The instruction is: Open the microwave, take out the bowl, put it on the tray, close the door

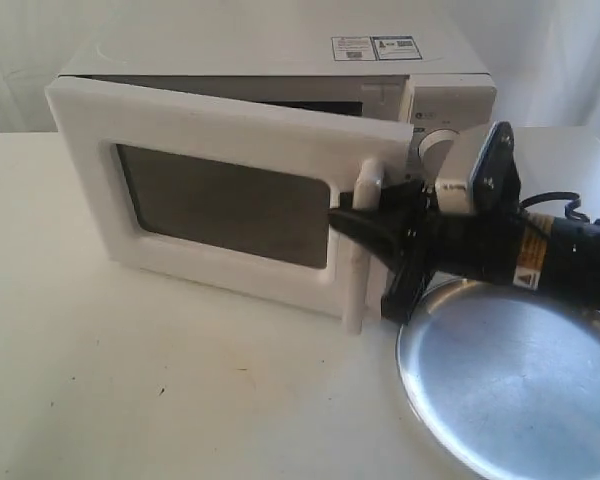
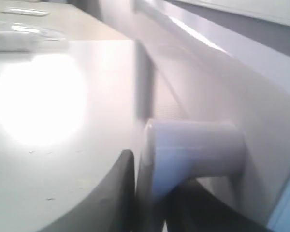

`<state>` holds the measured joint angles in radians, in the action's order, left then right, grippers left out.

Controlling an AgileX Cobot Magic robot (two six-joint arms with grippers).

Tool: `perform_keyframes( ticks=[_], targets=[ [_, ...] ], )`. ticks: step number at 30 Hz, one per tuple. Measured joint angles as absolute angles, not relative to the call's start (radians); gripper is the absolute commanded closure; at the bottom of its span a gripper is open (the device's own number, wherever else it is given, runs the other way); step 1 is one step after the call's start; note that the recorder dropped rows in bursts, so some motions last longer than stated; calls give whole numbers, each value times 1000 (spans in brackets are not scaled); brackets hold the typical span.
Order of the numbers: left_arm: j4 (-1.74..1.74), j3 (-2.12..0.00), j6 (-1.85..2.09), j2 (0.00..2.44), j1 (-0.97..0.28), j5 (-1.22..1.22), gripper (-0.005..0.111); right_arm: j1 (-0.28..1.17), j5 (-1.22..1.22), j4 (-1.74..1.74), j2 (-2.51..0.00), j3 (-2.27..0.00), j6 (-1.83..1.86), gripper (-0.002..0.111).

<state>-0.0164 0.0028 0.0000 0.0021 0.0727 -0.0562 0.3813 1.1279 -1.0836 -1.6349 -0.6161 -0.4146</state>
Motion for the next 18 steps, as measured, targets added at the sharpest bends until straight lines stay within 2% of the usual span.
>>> perform_keyframes(
  ticks=[5,12,16,18],
  targets=[
    [-16,3,0,2,73,-56,107,403,1090,-1107,-1549,-545,-417,108],
    [-16,3,0,2,73,-56,107,418,882,-1048,-1340,-433,-519,108],
    [-16,3,0,2,73,-56,107,401,791,-1061,-1184,-340,-589,100],
    [-16,3,0,2,73,-56,107,401,784,-1066,-1103,-297,-617,100]
  ],
)
